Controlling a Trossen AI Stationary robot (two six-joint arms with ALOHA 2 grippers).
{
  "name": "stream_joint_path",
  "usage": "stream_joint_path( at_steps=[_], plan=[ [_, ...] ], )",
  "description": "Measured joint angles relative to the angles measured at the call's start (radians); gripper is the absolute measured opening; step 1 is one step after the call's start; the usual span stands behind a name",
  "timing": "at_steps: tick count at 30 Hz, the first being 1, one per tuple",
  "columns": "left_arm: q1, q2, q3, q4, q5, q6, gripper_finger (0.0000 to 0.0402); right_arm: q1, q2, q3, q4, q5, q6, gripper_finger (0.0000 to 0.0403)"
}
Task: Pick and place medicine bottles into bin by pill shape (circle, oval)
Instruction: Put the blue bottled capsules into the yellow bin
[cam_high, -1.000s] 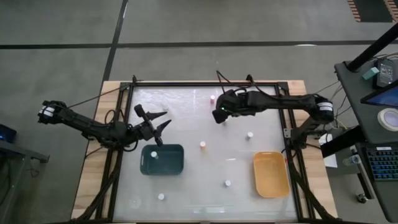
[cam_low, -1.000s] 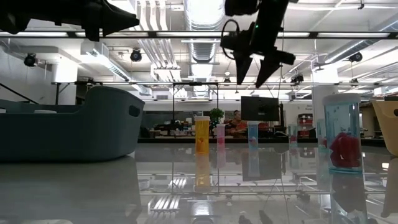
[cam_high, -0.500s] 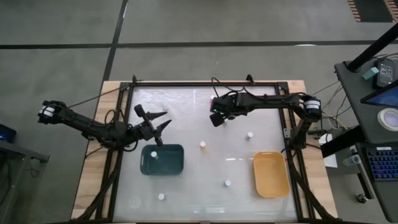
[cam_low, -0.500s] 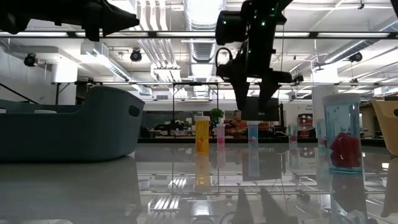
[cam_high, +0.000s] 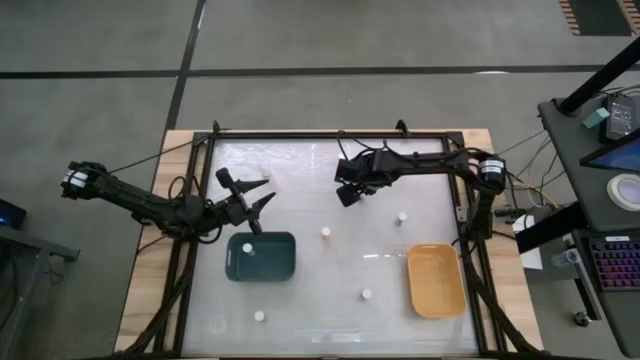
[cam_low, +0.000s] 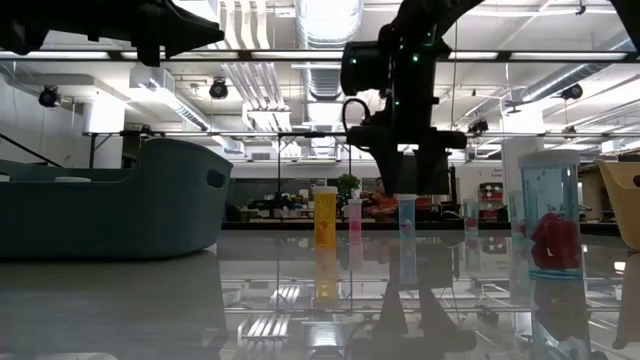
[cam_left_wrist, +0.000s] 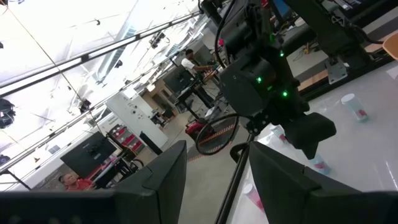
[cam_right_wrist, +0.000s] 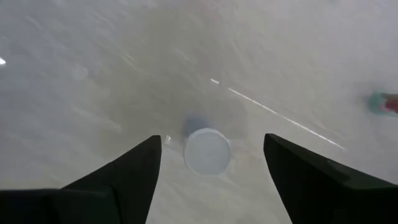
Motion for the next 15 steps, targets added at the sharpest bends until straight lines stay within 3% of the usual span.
stream_joint_path(
  at_steps=[15],
  plan=[
    [0.000, 0.000, 0.000, 0.000, 0.000, 0.000, 0.0160, 0.001, 0.044, 0.000, 0.003, -0.008, -0.012, 0.0265]
  ],
)
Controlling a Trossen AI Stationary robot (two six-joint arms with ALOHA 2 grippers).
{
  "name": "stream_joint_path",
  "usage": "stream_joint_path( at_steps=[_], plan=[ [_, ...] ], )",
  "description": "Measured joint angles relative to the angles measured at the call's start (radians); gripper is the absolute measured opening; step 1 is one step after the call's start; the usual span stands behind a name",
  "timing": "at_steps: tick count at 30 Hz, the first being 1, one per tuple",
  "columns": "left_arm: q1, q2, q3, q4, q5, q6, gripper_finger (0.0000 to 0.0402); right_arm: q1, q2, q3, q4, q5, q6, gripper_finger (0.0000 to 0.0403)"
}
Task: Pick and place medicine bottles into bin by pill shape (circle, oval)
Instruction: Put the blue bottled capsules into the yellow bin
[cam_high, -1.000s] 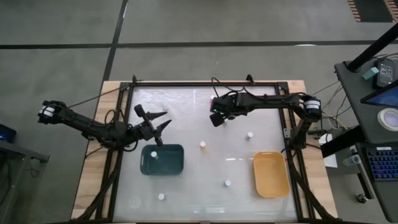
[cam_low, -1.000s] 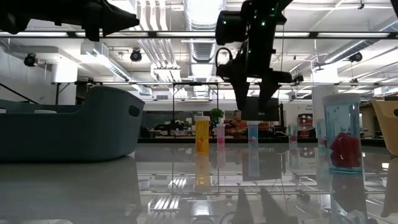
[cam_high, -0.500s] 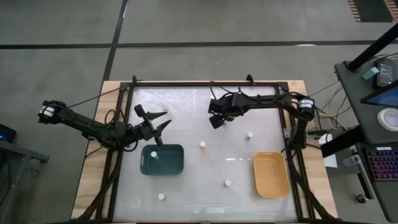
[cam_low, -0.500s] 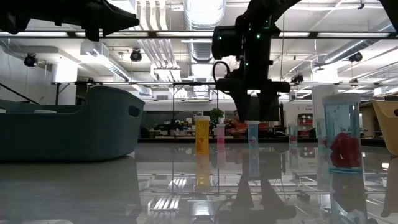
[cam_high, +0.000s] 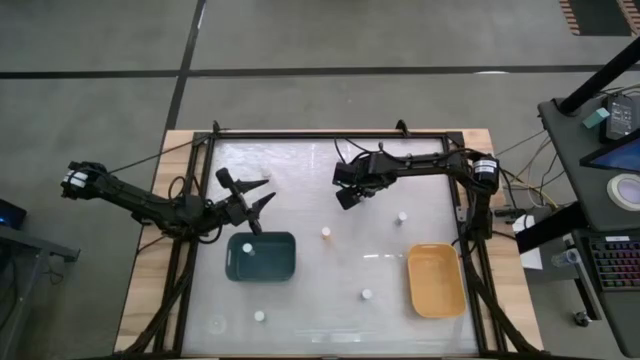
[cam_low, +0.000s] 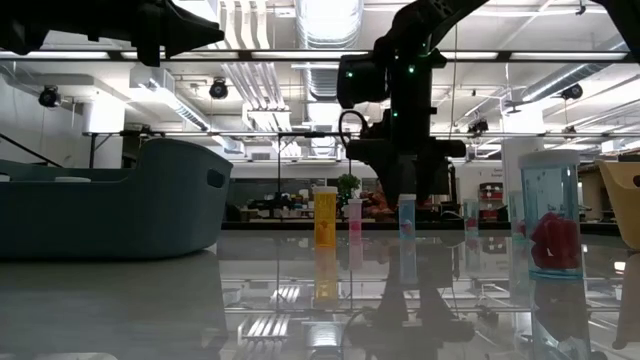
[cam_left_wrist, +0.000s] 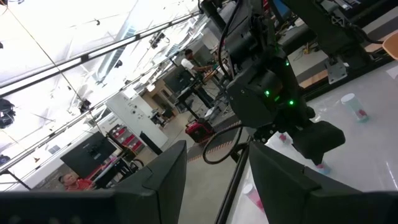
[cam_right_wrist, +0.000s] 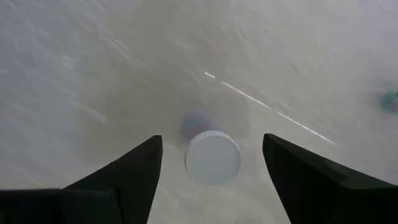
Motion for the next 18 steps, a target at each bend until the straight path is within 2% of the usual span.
stream_joint_path(
  at_steps=[18],
  plan=[
    [0.000, 0.000, 0.000, 0.000, 0.000, 0.000, 0.0160, 0.000, 0.000, 0.000, 0.000, -0.013, 0.013, 0.0144]
  ],
)
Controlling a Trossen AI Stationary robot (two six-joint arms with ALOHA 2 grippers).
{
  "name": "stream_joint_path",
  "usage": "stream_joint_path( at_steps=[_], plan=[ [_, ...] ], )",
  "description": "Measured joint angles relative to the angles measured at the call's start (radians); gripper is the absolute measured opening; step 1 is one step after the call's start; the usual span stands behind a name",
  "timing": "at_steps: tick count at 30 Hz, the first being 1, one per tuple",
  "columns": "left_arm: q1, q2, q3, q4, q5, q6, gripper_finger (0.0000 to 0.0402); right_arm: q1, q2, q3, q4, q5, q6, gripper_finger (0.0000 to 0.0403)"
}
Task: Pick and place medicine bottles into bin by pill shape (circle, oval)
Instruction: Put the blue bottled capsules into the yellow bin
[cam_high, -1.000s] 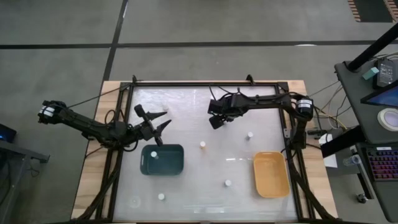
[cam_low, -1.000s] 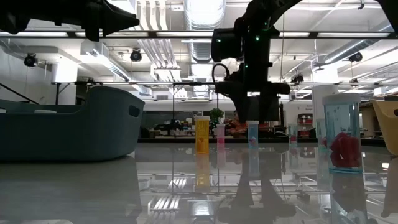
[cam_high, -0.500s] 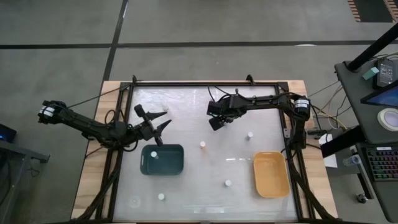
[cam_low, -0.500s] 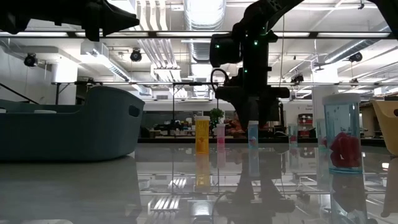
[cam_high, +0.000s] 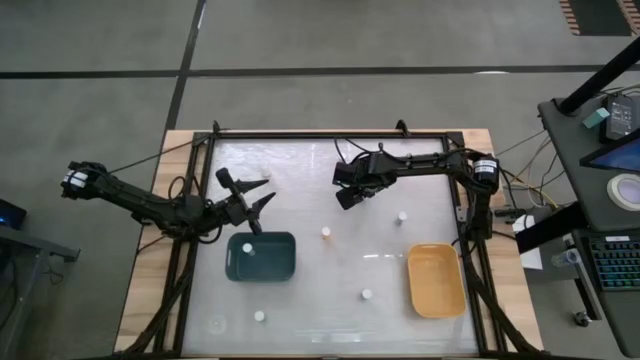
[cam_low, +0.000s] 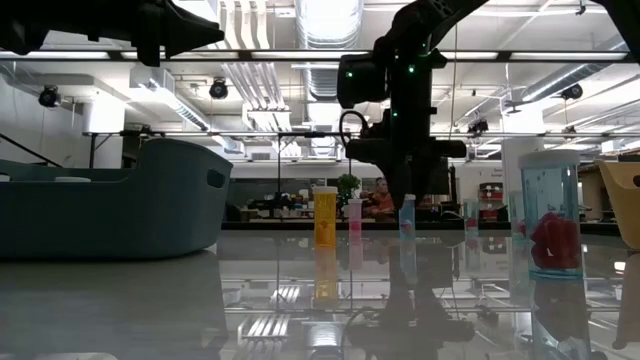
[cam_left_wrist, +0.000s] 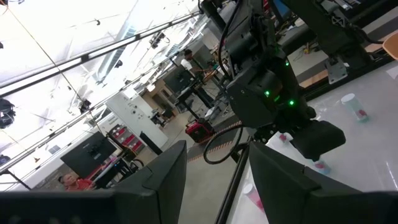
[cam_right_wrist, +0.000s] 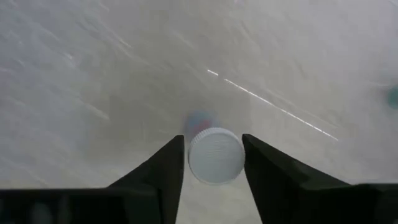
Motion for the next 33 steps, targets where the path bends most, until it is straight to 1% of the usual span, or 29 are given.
stream_joint_path(
  at_steps=[4, 7, 17, 24, 33],
  plan=[
    [0.000, 0.000, 0.000, 0.000, 0.000, 0.000, 0.0160, 0.000, 0.000, 0.000, 0.000, -0.002, 0.000, 0.0118],
    [0.000, 0.000, 0.000, 0.000, 0.000, 0.000, 0.0160, 0.000, 0.000, 0.000, 0.000, -0.005, 0.000, 0.0108],
    [0.000, 0.000, 0.000, 0.000, 0.000, 0.000, 0.0160, 0.000, -0.018, 0.000, -0.001, -0.005, 0.000, 0.0116],
    [0.000, 0.000, 0.000, 0.000, 0.000, 0.006, 0.0160, 0.012, -0.106, 0.000, -0.027, -0.006, 0.015, 0.0112],
    [0.000, 0.000, 0.000, 0.001, 0.000, 0.006, 0.0160, 0.098, -0.244, 0.000, -0.081, -0.008, 0.102, 0.0113]
  ],
)
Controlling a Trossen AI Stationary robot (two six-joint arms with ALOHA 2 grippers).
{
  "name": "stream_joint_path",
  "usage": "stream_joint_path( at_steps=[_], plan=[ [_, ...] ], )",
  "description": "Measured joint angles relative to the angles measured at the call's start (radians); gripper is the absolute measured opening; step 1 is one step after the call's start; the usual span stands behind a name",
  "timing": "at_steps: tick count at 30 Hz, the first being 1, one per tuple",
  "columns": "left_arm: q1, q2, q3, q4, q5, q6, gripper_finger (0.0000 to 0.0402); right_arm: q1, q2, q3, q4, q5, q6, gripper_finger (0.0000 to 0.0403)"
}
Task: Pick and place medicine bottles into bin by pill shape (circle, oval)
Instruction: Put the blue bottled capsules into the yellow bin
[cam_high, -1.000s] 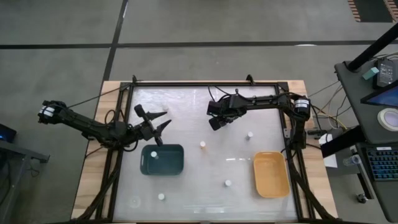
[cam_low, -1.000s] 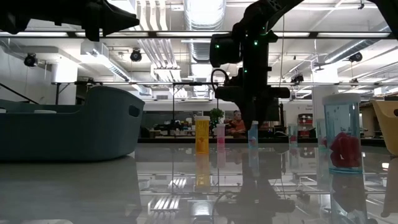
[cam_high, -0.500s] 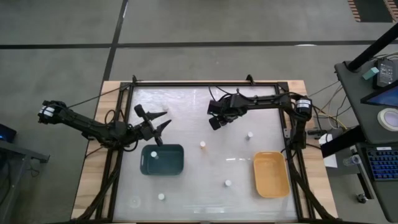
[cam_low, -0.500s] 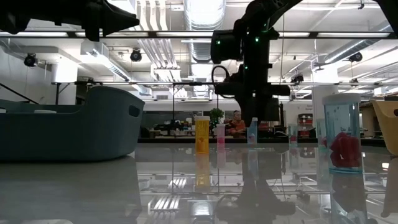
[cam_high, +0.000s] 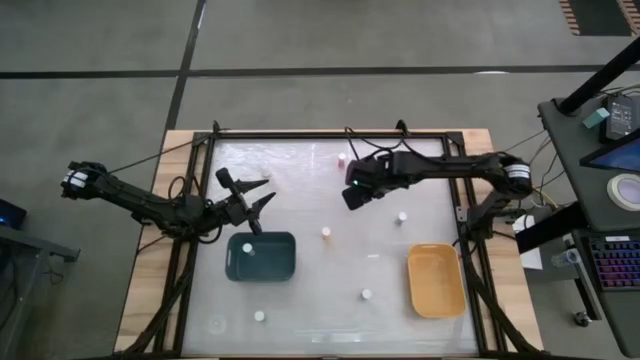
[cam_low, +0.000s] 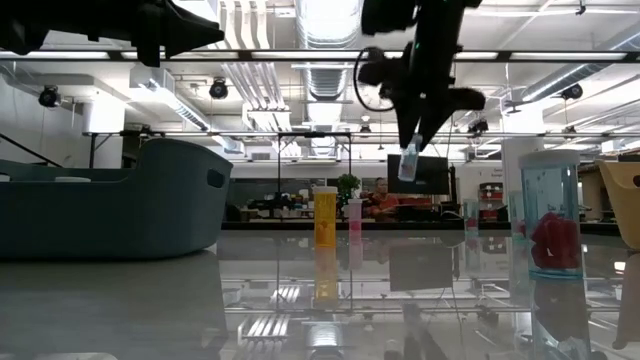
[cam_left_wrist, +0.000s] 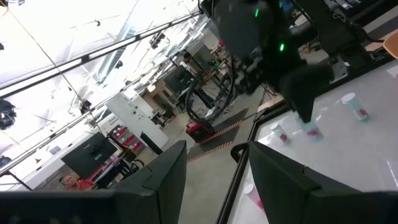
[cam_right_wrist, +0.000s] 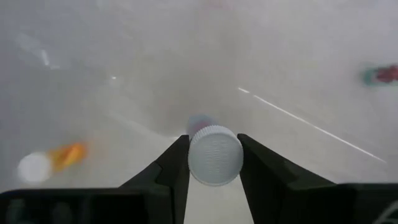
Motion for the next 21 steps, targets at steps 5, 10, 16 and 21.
stream_joint_path(
  at_steps=[5, 10, 16, 21],
  plan=[
    [0.000, 0.000, 0.000, 0.000, 0.000, 0.000, 0.0160, 0.069, -0.056, 0.000, -0.004, -0.026, 0.045, 0.0113],
    [0.000, 0.000, 0.000, 0.001, 0.000, 0.000, 0.0160, 0.140, -0.094, 0.000, -0.008, -0.077, 0.091, 0.0112],
    [0.000, 0.000, 0.000, 0.001, 0.000, -0.001, 0.0160, 0.222, -0.120, 0.000, -0.045, -0.137, 0.155, 0.0112],
    [0.000, 0.000, 0.000, 0.001, 0.000, -0.002, 0.0160, 0.284, -0.124, 0.000, -0.098, -0.198, 0.188, 0.0113]
  ],
)
